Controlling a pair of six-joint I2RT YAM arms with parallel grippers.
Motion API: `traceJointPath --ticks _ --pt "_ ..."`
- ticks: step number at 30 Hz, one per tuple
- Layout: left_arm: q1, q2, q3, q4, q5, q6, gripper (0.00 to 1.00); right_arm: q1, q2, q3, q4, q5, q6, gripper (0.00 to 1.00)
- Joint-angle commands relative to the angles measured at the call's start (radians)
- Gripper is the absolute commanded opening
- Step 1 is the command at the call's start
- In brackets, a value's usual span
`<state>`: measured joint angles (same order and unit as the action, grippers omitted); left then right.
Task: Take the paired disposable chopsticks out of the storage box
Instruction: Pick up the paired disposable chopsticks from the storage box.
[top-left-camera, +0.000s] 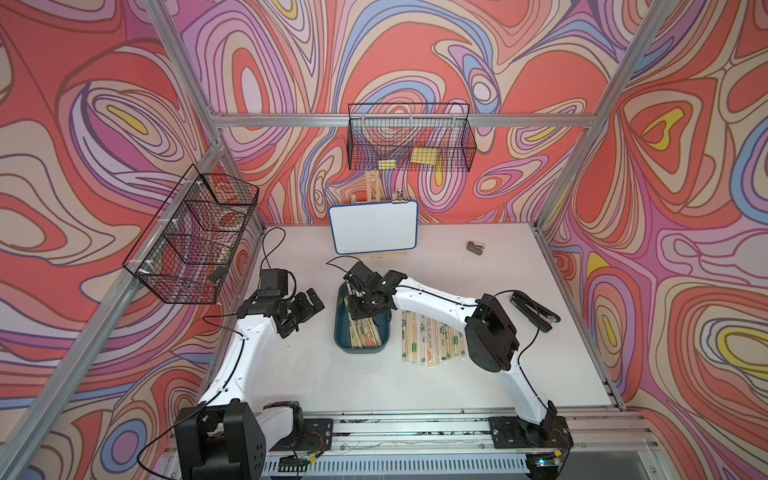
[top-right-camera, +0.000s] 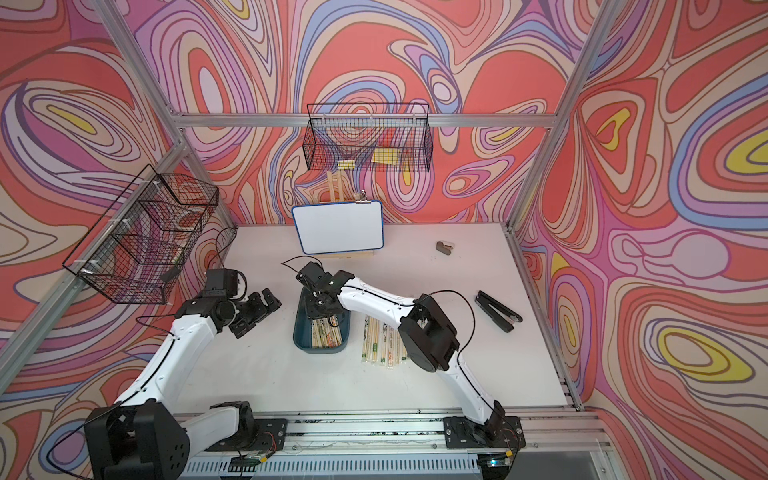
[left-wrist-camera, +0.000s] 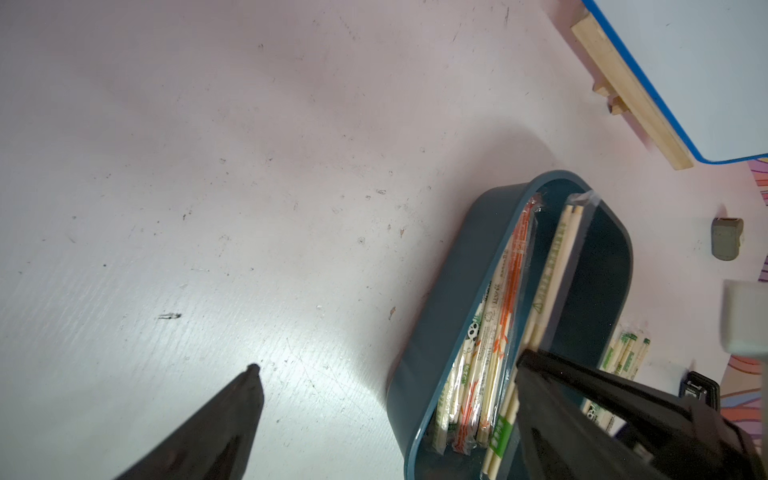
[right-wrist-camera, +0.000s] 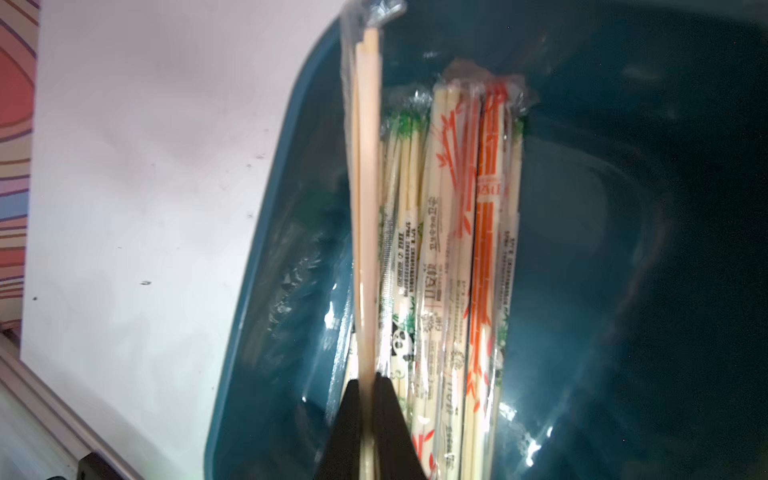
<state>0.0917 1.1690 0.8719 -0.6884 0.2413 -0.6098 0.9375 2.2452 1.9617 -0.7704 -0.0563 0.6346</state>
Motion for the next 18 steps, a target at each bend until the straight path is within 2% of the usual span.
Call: traceJointPath --ticks 1,9,18 --pt "0.008 0.001 -0.005 0.01 0.012 0.009 1.0 -0.008 -0.048 -0.018 0.019 0.014 0.01 0.0" --pt "0.007 -0.007 0.003 0.002 0.021 0.021 1.0 -0.056 -0.134 -0.072 0.048 0.011 0.02 0.0" --pt "0.007 -0.015 0.001 0.0 0.038 0.018 1.0 -0.156 -0.301 -0.272 0.098 0.036 0.049 0.0"
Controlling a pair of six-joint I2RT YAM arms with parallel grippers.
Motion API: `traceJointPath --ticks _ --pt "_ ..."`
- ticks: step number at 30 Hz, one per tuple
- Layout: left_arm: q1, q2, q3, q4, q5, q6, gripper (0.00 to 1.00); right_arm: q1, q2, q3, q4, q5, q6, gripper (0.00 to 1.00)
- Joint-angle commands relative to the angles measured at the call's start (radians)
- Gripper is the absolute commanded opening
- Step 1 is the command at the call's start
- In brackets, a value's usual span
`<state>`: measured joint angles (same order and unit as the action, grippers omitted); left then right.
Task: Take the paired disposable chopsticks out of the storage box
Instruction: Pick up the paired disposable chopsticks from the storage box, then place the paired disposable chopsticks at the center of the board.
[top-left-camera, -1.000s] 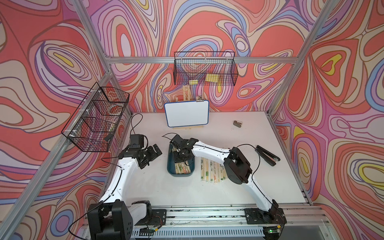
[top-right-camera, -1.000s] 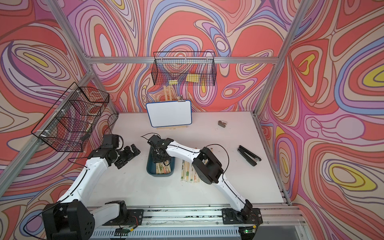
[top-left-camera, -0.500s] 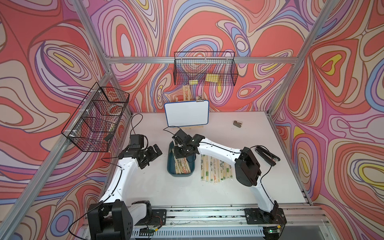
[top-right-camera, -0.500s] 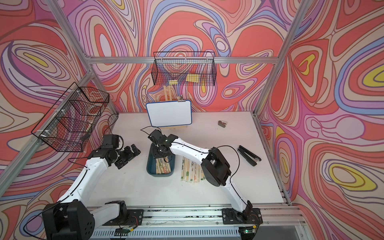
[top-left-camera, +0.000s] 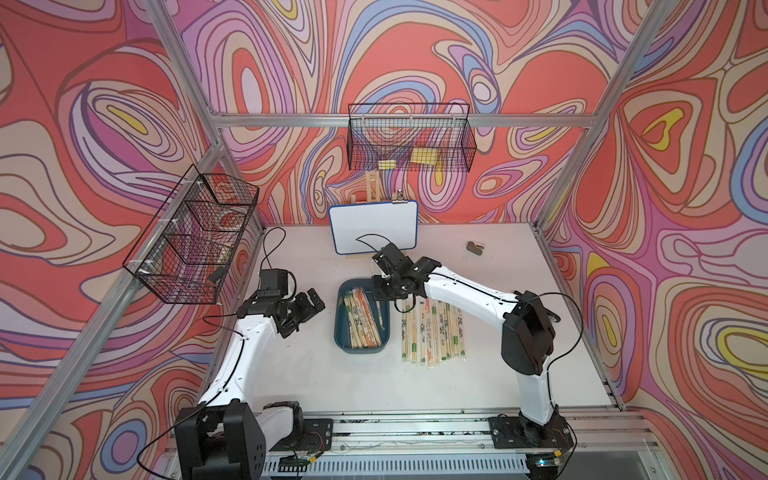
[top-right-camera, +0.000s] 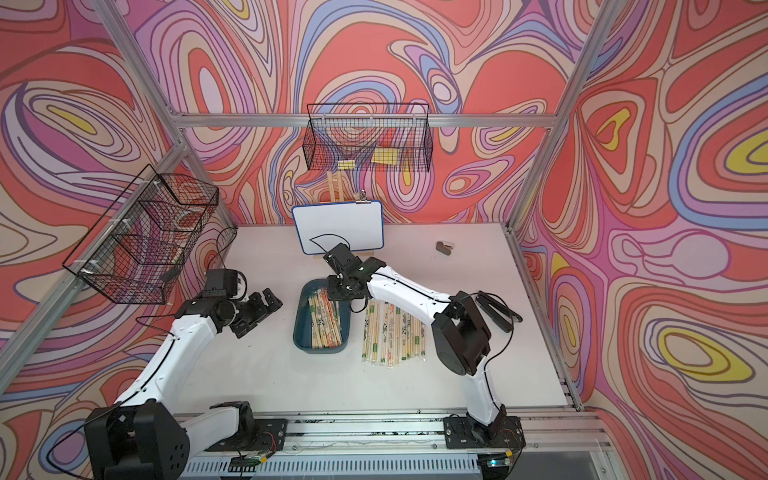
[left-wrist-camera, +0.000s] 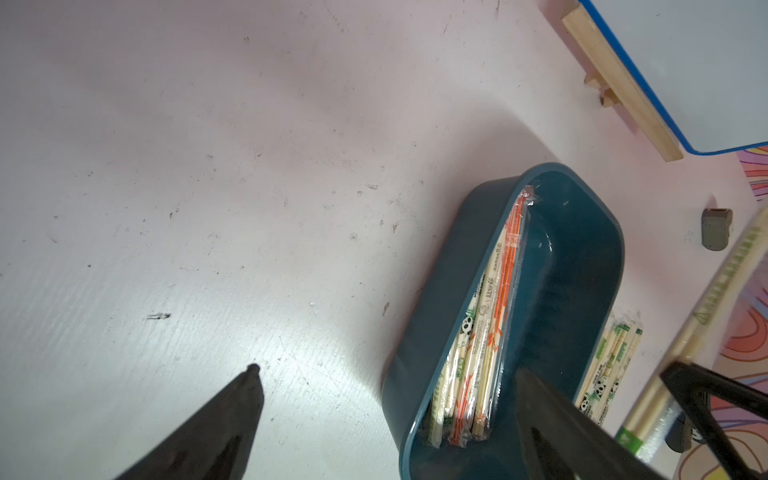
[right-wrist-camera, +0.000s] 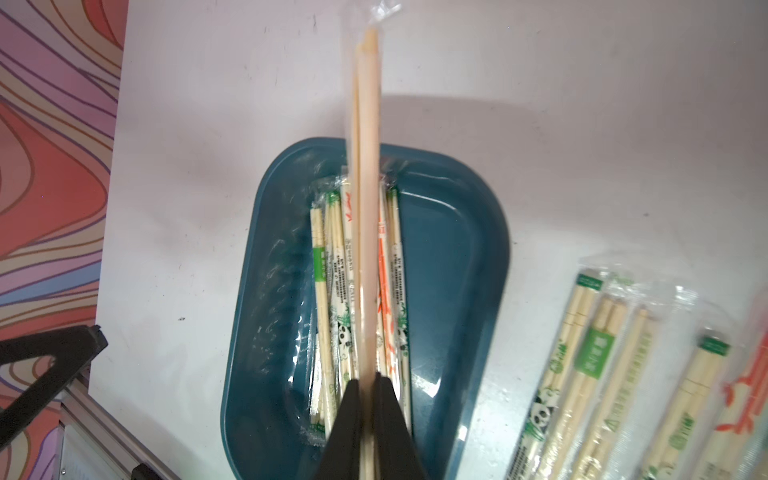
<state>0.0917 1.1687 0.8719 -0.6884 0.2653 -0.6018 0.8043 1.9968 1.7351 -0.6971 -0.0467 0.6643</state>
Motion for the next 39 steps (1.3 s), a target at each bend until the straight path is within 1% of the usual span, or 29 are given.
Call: traceJointPath --ticks 1,5,8,20,27,39 --pt "0.007 -0.014 0.0 0.0 0.017 0.011 1.0 -0.033 -0.071 -0.07 0.029 0.033 0.023 0.0" --pt "0.006 -0.017 -0.008 0.002 0.02 0.008 1.0 -0.063 -0.119 -0.154 0.038 0.048 0.037 0.0" --pt "0.006 -0.017 -0.006 -0.002 0.023 0.005 1.0 -0.065 -0.131 -0.204 0.044 0.058 0.051 0.0" --pt "0.006 -0.024 0.003 -0.011 0.023 0.004 1.0 -0.059 -0.114 -0.385 0.178 -0.019 0.152 0.0" --pt "0.006 -0.02 0.004 -0.01 0.029 0.002 1.0 -0.03 -0.073 -0.396 0.195 -0.025 0.17 0.0" --pt "0.007 -0.027 -0.007 -0.007 0.026 0.003 1.0 -0.02 -0.053 -0.431 0.209 -0.017 0.185 0.0"
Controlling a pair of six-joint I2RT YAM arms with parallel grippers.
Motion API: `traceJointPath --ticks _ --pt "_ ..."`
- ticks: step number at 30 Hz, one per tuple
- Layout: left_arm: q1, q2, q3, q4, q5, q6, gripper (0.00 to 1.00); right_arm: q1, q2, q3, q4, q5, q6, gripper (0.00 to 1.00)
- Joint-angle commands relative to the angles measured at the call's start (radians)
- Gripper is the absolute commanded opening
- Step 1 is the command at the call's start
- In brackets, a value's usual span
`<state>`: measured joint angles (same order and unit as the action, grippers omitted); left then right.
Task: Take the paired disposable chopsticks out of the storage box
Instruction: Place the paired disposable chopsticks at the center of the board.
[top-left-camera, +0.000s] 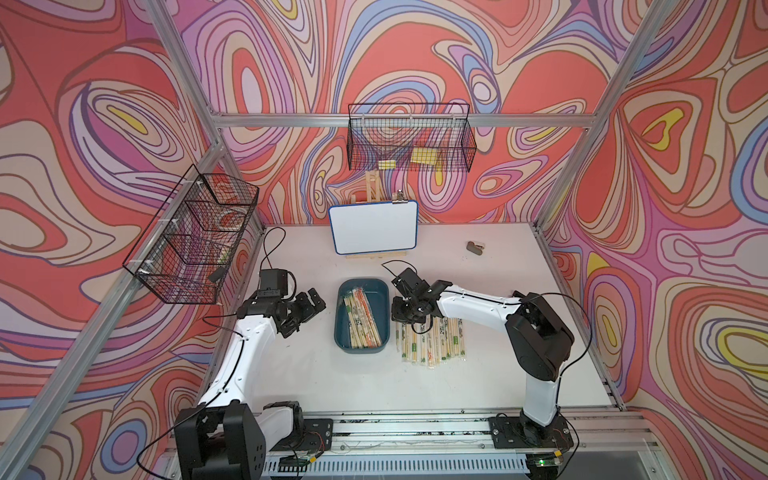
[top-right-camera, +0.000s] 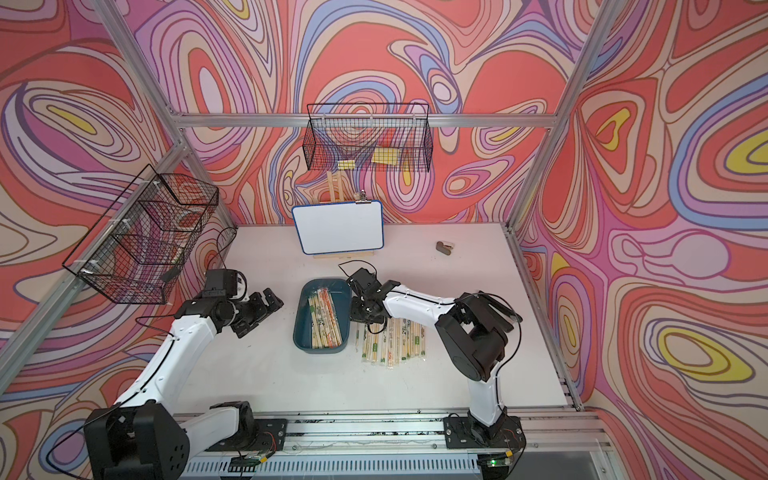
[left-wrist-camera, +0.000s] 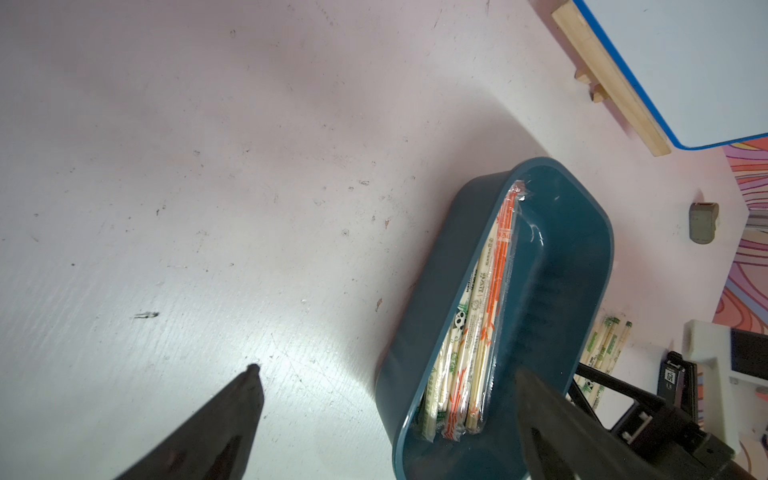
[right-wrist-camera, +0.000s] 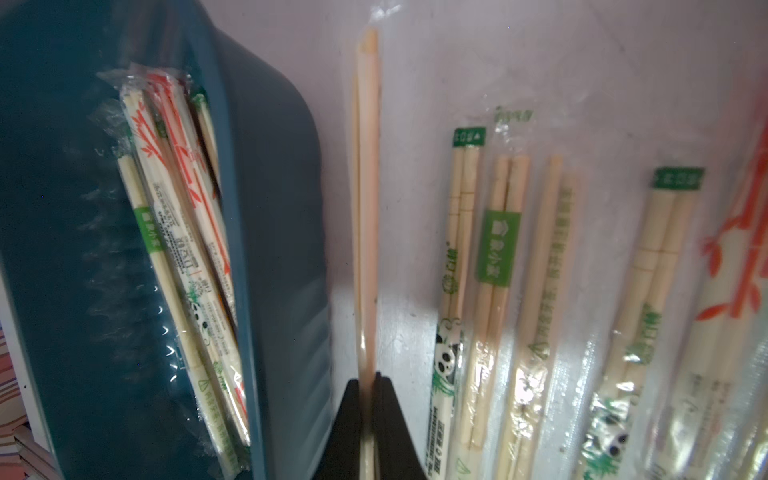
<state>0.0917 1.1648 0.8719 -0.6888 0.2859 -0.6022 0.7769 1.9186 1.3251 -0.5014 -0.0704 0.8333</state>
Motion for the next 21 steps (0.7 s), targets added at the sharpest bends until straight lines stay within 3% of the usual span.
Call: traceJointPath --ticks 1,12,16,21 --pt "0.006 -0.022 -0.008 -0.006 0.006 0.003 1.0 0.008 0.026 -0.025 0.017 0.005 0.018 0.0" --pt "0.006 -0.024 -0.021 0.001 0.006 0.002 1.0 0.014 0.039 -0.034 0.013 0.008 0.018 0.0" --pt "0.006 -0.023 -0.021 0.0 0.006 0.003 1.0 0.016 0.041 -0.029 0.005 0.012 0.016 0.1" --pt "0.006 -0.025 -0.023 0.003 0.006 0.004 1.0 0.019 0.038 -0.026 -0.006 0.016 0.014 0.16"
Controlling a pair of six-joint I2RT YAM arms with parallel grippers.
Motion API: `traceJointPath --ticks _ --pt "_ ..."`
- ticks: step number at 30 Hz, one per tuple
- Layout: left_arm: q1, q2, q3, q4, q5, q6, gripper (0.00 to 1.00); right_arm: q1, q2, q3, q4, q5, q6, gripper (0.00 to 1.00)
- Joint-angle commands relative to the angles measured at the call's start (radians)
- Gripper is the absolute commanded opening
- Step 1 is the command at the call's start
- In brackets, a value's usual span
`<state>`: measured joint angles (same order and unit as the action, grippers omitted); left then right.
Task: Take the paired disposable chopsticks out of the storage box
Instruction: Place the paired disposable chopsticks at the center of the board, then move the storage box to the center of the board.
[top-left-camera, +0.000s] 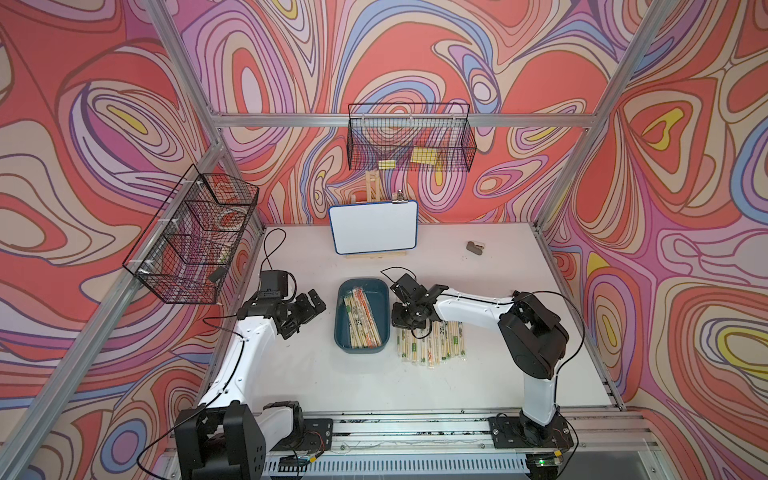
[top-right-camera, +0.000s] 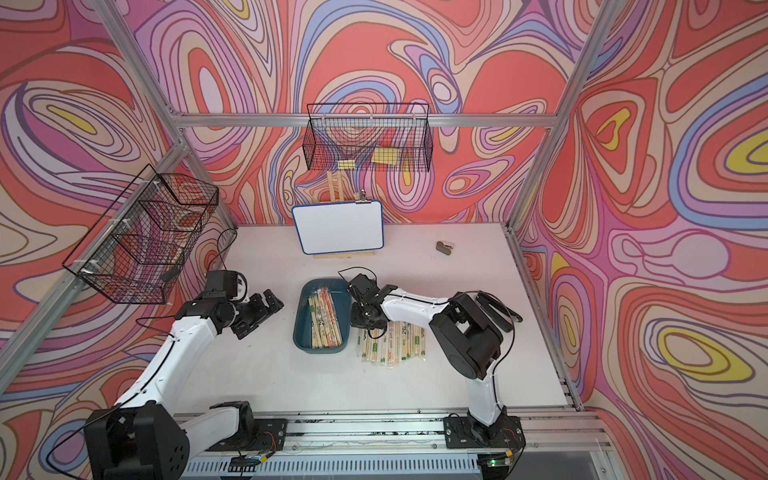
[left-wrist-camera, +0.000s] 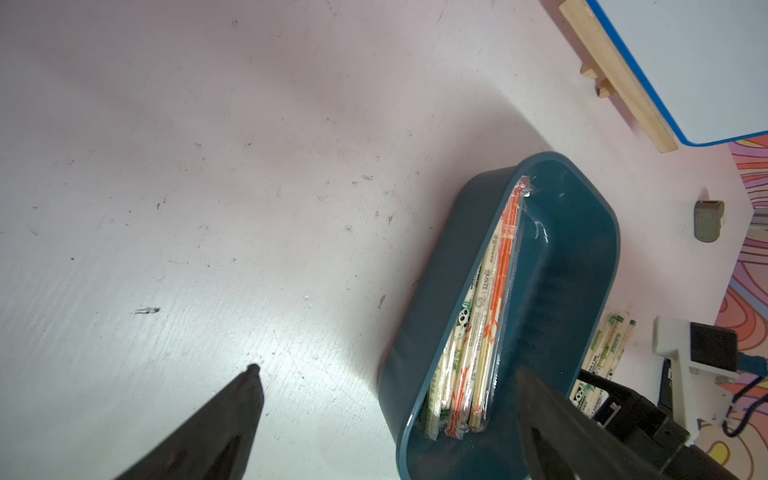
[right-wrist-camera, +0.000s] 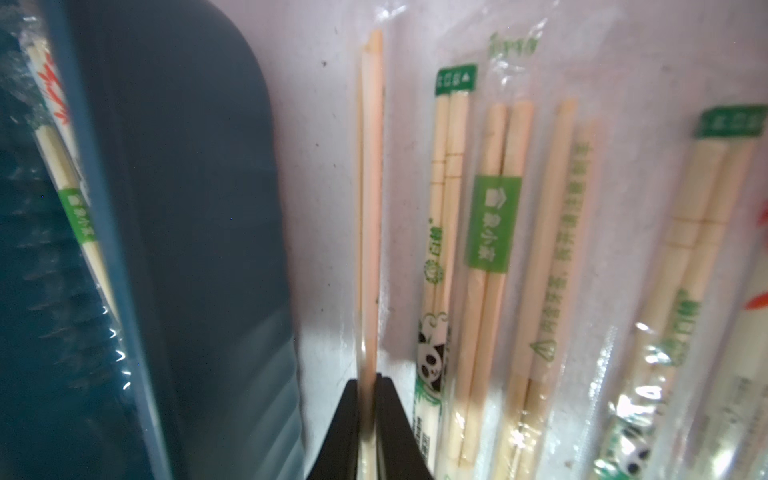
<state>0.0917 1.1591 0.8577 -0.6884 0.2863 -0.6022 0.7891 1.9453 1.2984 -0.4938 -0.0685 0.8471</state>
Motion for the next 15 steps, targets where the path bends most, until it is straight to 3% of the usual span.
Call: traceJointPath --ticks 1,15 --pt "0.006 -0.019 -0.009 0.001 0.007 0.004 1.0 0.007 0.01 0.002 -0.014 0.015 0.0 0.18" --pt "0.006 -0.022 -0.01 0.001 0.003 0.008 1.0 0.02 0.008 0.038 -0.04 0.019 -0.009 0.25"
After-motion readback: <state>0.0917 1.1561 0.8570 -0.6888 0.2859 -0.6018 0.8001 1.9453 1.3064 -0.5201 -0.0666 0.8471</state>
